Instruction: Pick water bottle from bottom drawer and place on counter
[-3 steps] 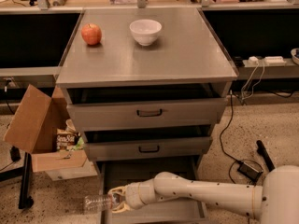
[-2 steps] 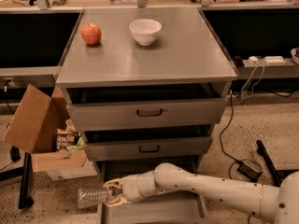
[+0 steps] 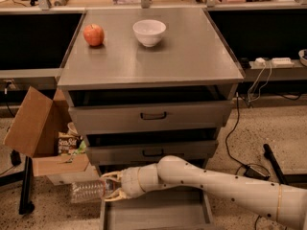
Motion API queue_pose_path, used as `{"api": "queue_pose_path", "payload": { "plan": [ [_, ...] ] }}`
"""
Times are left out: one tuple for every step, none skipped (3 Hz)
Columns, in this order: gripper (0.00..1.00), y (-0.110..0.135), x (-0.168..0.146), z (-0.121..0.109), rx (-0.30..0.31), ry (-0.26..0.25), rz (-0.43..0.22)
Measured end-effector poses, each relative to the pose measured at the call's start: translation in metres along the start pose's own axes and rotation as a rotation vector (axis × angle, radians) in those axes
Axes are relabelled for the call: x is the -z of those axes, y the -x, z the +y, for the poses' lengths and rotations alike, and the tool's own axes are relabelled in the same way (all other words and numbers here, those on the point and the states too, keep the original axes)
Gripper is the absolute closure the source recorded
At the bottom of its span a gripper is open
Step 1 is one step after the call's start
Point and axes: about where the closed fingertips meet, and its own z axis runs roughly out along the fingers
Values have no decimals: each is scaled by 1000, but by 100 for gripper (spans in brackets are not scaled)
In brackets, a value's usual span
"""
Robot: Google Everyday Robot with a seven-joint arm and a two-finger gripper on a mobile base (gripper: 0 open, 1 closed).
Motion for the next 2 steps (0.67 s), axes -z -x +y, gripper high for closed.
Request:
{"api": "queue_pose_path", "payload": {
  "plan": [
    [100, 36, 24, -29, 23, -44, -36],
    [100, 108, 72, -78, 55, -113, -51]
  ]
}}
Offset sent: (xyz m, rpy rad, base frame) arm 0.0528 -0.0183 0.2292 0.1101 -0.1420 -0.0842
